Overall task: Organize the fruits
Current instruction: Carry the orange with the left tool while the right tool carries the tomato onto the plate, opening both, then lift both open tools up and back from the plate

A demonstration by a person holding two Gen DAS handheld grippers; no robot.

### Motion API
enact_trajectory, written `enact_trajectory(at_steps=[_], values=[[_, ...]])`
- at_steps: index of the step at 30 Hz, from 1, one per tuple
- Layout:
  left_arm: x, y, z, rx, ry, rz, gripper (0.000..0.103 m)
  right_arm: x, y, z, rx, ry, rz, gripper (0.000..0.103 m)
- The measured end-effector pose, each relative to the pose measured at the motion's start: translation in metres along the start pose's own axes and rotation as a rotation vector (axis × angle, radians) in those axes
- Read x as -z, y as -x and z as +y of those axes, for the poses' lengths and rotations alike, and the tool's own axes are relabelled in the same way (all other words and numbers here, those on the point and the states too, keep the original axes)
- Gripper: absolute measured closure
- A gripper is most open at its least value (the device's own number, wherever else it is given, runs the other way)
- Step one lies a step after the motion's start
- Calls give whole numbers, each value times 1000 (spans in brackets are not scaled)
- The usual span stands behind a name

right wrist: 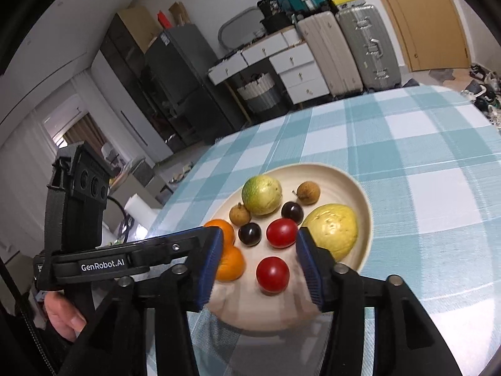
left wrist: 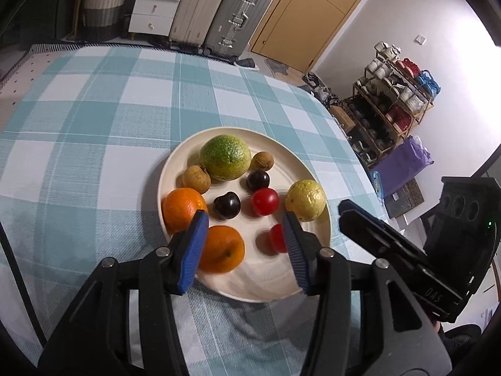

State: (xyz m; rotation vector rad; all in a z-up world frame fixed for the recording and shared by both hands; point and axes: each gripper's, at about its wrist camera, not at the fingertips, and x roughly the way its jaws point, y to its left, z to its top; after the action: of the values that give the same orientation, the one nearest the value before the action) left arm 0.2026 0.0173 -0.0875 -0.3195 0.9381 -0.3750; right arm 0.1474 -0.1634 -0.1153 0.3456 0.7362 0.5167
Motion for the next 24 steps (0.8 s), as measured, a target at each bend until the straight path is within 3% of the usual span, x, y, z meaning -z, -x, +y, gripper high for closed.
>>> enact_trajectory(at_steps=[3, 5, 8, 10, 12, 20, 24], values=[[4, 13, -4, -16, -5, -17, 51, -1, 13, 3, 16, 11, -29, 46], [7, 22, -7, -41, -16, -37, 43, -1, 22, 5, 21, 10, -53, 34], [12, 35, -10, -69, -22, -74, 38, 0, 34, 11, 32, 25, -81, 29], [16, 42, -11, -115, -17, -94, 28, 1, 41, 16, 35, 37, -96, 26], [21, 51, -12, -183, -6, -134, 27, 2, 46, 21, 49, 51, -114, 18], [39, 78, -24, -309, -72, -271, 18, 13, 64, 44, 92, 146, -163, 11], [47, 92, -34, -372, -119, -351, 3, 19, 75, 52, 117, 176, -225, 5]])
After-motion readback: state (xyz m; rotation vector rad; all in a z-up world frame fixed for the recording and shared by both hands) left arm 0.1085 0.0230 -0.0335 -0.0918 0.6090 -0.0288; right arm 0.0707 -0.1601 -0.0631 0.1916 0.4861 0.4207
